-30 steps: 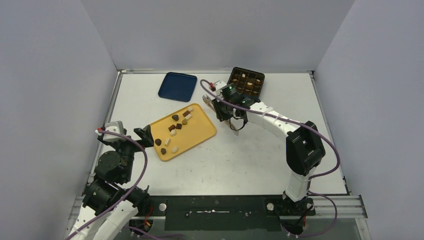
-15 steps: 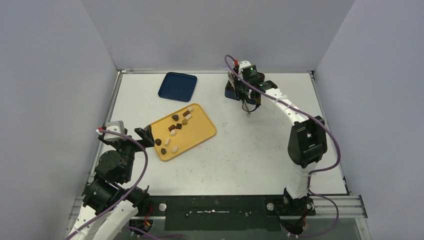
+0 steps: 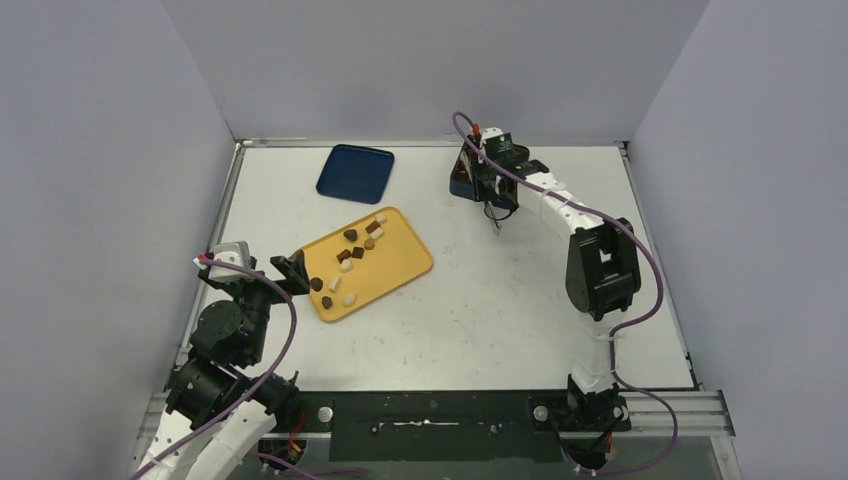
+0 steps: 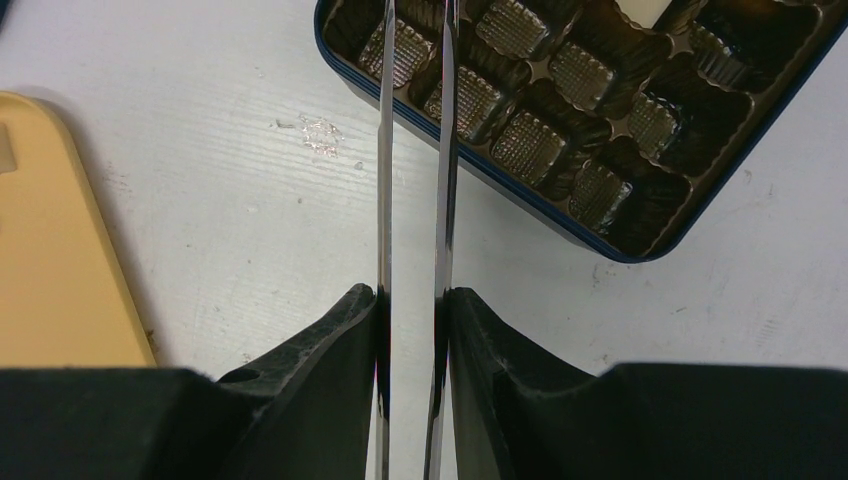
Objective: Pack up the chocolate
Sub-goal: Place the fake chocolate in the packing box.
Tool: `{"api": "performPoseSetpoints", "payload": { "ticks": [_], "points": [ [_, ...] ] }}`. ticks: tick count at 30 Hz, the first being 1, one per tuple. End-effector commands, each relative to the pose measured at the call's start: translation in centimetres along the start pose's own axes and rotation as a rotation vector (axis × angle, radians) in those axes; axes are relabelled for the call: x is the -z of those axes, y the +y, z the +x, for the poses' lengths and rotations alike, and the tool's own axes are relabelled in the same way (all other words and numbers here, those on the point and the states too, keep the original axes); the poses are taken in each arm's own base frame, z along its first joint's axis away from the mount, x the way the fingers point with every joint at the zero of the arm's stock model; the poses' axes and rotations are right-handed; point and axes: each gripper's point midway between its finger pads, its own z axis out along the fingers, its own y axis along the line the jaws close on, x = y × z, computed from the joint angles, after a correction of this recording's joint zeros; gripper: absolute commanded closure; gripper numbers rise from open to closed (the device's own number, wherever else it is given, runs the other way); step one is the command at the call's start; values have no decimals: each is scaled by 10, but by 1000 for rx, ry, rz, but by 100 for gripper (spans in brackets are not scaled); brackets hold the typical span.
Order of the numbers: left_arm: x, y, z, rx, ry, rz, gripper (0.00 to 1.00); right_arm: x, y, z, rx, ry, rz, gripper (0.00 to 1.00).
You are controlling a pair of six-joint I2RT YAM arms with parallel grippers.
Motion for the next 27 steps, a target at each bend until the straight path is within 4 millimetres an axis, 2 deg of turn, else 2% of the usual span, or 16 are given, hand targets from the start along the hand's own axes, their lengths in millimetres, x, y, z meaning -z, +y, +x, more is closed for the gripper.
{"api": "performPoseSetpoints", "payload": {
  "ticks": [1, 12, 22, 27],
  "points": [
    [-2, -3, -11, 13, -39, 10, 3, 7, 3, -39, -18, -107, -30, 71],
    [-1, -2, -13, 17, -46, 9, 3, -7, -6, -39, -36, -78, -19, 69],
    [-1, -3, -12, 15, -42, 10, 3, -12, -2, -38, -35, -63, -46, 67],
    [-2, -4, -13, 16, -42, 13, 3, -10, -2, -39, -28, -64, -48, 62]
  ]
}}
